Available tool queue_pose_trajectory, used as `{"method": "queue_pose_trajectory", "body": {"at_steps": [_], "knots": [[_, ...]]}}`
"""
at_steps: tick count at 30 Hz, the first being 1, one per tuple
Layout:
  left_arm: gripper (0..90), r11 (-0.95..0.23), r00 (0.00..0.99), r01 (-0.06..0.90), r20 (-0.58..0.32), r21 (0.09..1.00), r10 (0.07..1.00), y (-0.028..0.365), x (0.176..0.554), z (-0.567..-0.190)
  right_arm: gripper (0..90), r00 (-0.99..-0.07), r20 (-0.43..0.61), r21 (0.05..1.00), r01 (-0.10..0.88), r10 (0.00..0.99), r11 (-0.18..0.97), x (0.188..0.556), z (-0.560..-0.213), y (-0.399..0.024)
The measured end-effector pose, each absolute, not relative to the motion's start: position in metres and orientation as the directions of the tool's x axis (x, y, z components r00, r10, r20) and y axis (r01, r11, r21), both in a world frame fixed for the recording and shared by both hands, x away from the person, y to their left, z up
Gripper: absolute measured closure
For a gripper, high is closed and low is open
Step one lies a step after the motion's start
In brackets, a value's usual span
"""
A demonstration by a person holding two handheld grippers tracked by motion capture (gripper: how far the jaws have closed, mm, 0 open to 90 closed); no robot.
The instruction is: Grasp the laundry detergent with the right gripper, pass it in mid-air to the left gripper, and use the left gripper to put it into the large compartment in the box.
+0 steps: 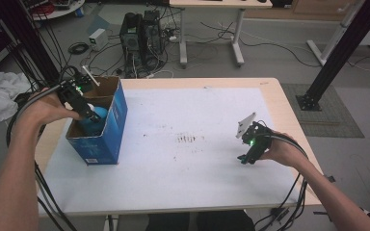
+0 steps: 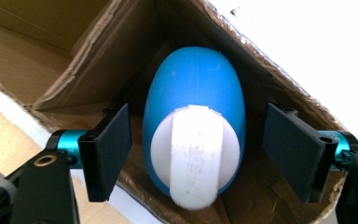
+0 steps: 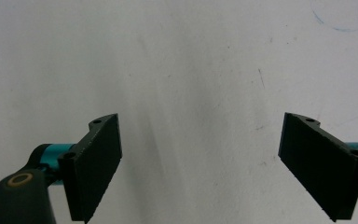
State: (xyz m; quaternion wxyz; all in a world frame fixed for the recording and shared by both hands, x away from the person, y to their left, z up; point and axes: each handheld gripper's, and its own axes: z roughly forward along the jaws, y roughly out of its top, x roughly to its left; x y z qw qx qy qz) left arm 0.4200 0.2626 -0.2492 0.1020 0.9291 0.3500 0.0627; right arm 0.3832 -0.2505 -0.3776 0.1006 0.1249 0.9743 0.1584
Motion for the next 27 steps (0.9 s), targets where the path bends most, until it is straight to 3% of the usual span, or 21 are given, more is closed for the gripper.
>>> {"method": "queue_pose_trajectory", "body": {"at_steps": [12,14,27], "knots": [[24.8,-0.728,0.740,0.632,0.071,0.266,0.669,0.258,0.416,-0.231,12.5,-0.948,-0.155,0.329,0.214,0.276,0.920,0.382,-0.377,-0.251],[21.5,-0.728,0.739,0.630,0.079,0.272,0.669,0.255,0.416,-0.228,12.5,-0.950,-0.159,0.330,0.207,0.271,0.921,0.382,-0.377,-0.251],[19.6,-0.794,0.804,0.538,0.110,0.285,0.584,0.227,0.409,-0.203,12.5,-0.948,-0.158,0.330,0.214,0.278,0.919,0.382,-0.374,-0.250]]}}
